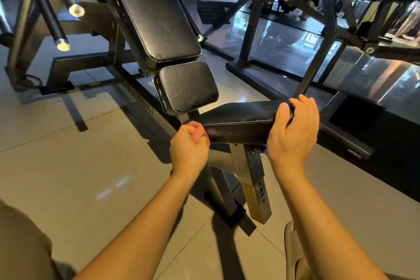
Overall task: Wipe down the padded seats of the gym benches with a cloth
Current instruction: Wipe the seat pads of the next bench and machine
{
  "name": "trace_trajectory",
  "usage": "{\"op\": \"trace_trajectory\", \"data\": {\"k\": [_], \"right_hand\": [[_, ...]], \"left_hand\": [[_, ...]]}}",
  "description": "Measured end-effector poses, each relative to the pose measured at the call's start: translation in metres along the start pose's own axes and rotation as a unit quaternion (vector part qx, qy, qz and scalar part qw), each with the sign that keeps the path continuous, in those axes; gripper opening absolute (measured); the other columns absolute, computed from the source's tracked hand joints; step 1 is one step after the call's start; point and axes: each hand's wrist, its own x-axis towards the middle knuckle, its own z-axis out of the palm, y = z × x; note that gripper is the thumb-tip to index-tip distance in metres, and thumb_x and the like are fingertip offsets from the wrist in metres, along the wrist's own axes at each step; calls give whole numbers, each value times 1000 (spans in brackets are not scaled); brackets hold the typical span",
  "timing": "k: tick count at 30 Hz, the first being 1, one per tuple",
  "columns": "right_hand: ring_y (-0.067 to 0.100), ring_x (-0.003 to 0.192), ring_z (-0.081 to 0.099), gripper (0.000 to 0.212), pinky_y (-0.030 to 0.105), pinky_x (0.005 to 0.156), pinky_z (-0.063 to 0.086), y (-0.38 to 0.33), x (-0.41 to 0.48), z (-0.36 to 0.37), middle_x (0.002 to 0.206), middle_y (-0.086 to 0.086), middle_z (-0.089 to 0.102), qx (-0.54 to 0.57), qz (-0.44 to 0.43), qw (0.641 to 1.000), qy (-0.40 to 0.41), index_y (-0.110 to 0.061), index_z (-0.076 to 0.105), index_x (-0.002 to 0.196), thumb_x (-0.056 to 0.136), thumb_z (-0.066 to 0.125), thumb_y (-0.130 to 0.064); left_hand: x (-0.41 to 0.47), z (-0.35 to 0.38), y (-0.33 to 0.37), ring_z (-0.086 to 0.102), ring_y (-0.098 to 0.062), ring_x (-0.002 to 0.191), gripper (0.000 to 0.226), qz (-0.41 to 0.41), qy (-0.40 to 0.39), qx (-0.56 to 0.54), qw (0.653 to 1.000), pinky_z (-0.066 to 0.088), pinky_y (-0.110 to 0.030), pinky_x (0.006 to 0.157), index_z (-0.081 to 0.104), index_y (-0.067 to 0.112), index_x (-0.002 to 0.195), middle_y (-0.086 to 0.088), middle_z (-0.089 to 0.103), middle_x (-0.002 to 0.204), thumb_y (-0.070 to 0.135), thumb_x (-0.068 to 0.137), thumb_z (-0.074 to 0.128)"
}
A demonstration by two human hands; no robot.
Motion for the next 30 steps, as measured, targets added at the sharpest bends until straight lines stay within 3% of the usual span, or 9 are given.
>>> {"op": "trace_trajectory", "data": {"k": [4,15,18,22,24,27,30], "right_hand": [[24,149,34,57,46,123,27,-1,0,0,149,9,53,0,-4,1000,-3,-6,62,131,101,34,-46],[23,149,34,52,45,123,27,3,1,-1,148,8,53,20,-3,1000,-6,-6,62,131,101,37,-41],[24,148,36,53,48,121,30,3,2,-1,147,9,54,17,-7,1000,-5,-5,63,130,101,36,-41],[23,150,33,55,43,123,26,2,1,-3,149,9,53,12,-6,1000,-13,-5,62,131,101,34,-43],[22,150,31,55,39,122,23,2,1,-3,150,7,52,7,0,1000,-12,-6,61,132,101,34,-43],[22,150,31,54,40,123,24,2,1,-2,150,7,52,6,-2,1000,-15,-6,61,132,101,35,-42],[23,149,33,51,44,123,27,2,1,-2,149,8,53,7,-1,1000,-14,-6,62,131,102,37,-40]], "left_hand": [[-24,7,7,59,-7,84,15,52,-25,3,998,41,-10,59,60,25,93,8,64,94,15,88,70],[-46,10,26,55,5,96,18,189,-104,-36,976,43,-3,74,57,28,99,18,57,98,17,93,69],[-52,5,31,60,-1,91,15,192,-130,-59,971,48,-9,74,61,25,98,15,61,93,16,91,70],[-43,-15,21,62,-7,72,13,53,38,-128,990,48,-16,52,58,19,86,4,60,80,9,86,67],[-22,-25,3,61,-9,76,13,2,107,-71,992,45,-19,57,55,22,86,4,61,81,15,87,66],[5,-22,-10,65,-20,80,10,0,57,11,998,56,-43,73,54,30,83,5,67,82,25,84,62],[6,-4,-4,68,-22,81,7,62,-5,-25,998,59,-49,73,55,35,82,7,68,90,28,81,58]]}}
